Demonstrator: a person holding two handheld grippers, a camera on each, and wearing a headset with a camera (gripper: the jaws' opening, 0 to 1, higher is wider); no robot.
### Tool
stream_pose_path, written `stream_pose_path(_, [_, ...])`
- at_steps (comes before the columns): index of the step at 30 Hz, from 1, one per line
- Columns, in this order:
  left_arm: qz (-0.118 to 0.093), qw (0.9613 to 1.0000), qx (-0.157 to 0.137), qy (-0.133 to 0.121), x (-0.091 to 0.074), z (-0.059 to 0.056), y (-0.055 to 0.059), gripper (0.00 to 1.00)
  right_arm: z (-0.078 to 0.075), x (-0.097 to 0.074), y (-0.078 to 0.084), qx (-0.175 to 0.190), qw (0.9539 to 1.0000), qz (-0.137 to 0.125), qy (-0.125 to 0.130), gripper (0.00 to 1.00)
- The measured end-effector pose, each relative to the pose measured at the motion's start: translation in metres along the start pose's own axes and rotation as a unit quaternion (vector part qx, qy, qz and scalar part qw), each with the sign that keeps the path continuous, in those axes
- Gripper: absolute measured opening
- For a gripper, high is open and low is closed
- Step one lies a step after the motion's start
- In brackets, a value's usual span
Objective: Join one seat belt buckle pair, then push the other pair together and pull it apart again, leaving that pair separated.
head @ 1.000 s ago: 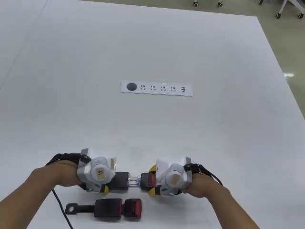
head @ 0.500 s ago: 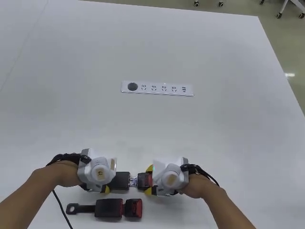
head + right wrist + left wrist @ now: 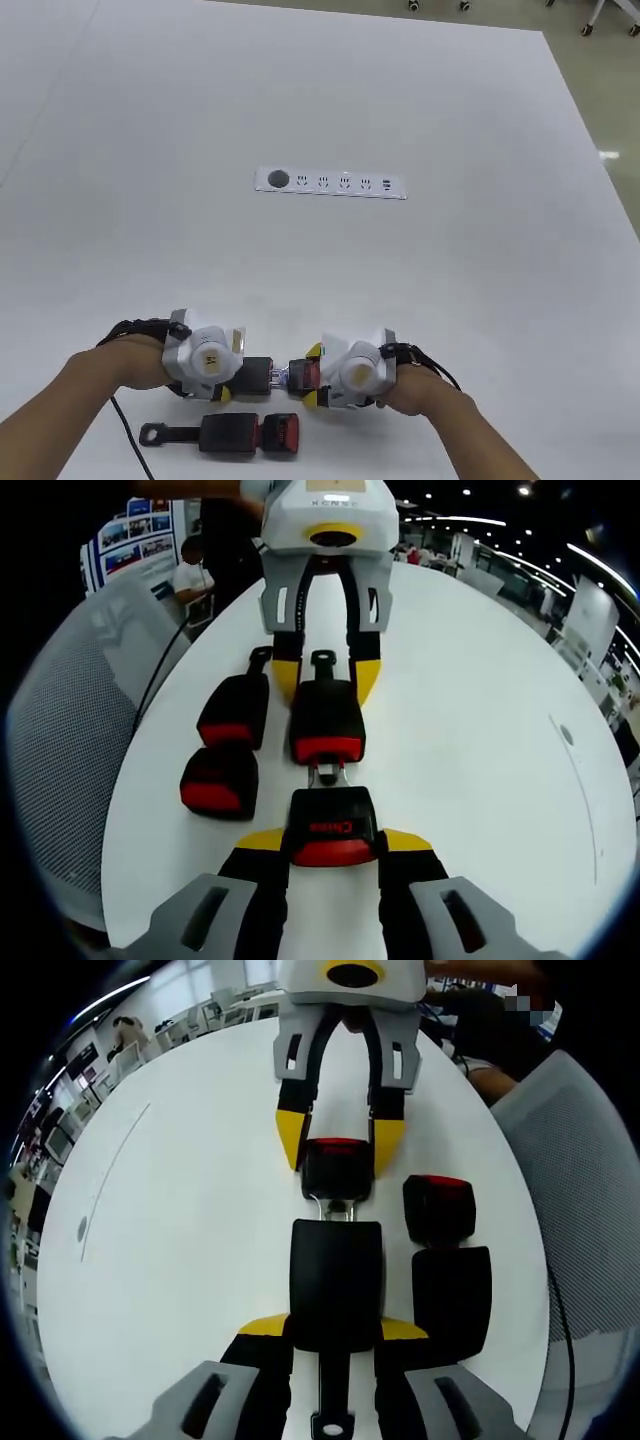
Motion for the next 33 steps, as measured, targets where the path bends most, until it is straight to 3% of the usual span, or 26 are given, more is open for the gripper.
stream_pose_path(12, [0.0, 1.0, 0.005, -0.001, 0.002, 0.0, 0.001, 0.32, 0.003, 0.004, -0.002, 0.01, 0.9999, -0.002, 0.003, 0.29])
stream_pose_path(21, [0.0, 1.0, 0.003, -0.003, -0.001, -0.002, -0.002, 0.31, 0.002, 0.009, -0.013, 0.013, 0.9999, -0.008, 0.002, 0.29])
stream_pose_path(29, [-0.009, 1.0, 0.001, -0.004, -0.001, -0.002, 0.001, 0.31, 0.0, 0.013, -0.014, 0.019, 0.9998, -0.009, 0.001, 0.28])
stream_pose_path(33, [-0.006, 1.0, -0.003, -0.005, -0.004, -0.003, -0.003, 0.31, 0.0, 0.014, -0.015, 0.02, 0.9998, -0.008, 0.0, 0.28])
Point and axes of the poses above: the centre of the closed fingertips' face, and the gripper's own axes: x roughly forward along the fingers, z roughly to its left, y roughly out of its underside, the point moved 8 cm from there along -x, roughly backward along the fingers, and after that the axes turned 8 degrees about z, right-handed, at the moved point
